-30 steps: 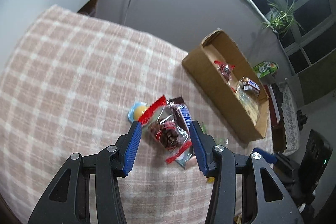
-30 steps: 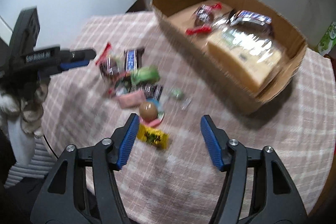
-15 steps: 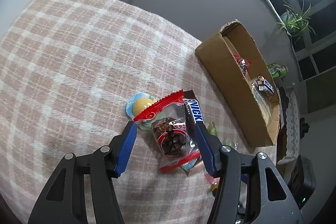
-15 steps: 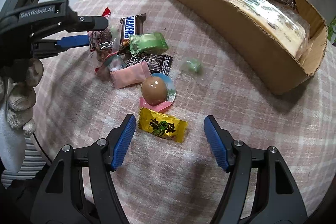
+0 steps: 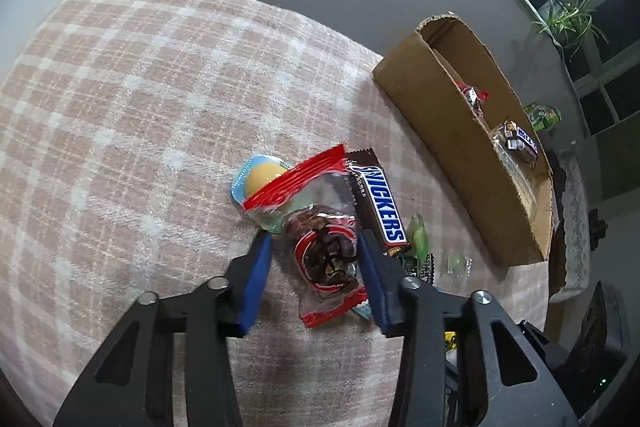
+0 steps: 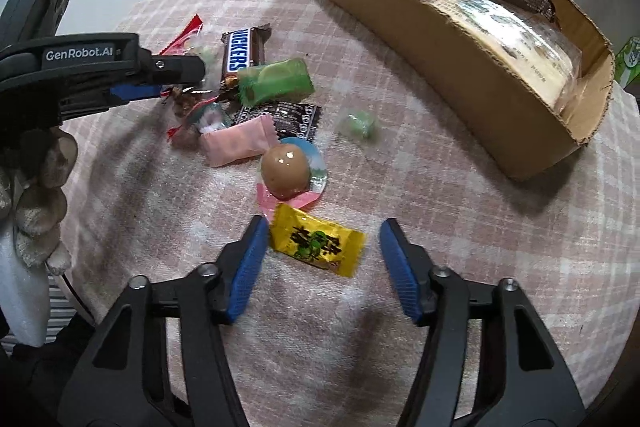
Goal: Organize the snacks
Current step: 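Grasp the red dried-fruit bag with the left gripper while the right gripper grasps the yellow candy, then carry the dried-fruit bag with the left gripper and the yellow candy with the right gripper into the box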
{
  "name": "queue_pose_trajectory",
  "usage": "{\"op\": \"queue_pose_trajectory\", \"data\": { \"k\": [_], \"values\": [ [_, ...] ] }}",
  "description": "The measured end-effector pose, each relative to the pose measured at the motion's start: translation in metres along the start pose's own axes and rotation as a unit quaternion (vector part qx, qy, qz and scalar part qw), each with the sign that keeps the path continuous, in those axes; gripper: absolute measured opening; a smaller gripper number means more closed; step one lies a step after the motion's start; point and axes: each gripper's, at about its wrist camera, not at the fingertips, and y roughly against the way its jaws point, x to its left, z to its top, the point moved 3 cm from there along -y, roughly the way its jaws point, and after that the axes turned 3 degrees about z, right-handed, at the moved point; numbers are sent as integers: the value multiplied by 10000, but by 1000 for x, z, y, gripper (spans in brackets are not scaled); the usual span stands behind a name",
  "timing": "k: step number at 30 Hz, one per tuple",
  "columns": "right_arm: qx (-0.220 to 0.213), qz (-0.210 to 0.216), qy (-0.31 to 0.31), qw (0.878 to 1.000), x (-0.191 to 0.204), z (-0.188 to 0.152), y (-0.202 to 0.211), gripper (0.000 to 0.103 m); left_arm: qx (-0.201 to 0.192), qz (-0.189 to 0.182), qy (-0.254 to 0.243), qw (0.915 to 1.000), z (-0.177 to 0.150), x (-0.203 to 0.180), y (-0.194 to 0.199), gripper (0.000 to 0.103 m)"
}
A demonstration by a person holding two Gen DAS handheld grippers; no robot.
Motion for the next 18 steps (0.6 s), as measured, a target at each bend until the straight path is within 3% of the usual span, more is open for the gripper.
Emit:
{"op": "queue_pose_trajectory", "data": {
  "k": [2,4,18],
  "values": [
    [-23,47,-38,10000,-4,-1,3,42,-30,-6,-54,10000,-1,3,3,35],
    [-52,90,-98,9999,-7,-1,4,25,-55,0,-103,9999,-1,3,5,35],
    [-254,600,-432,9969,-18,-9,20,14,-200,-52,-108,9997,-12,12,22,34]
  ]
}}
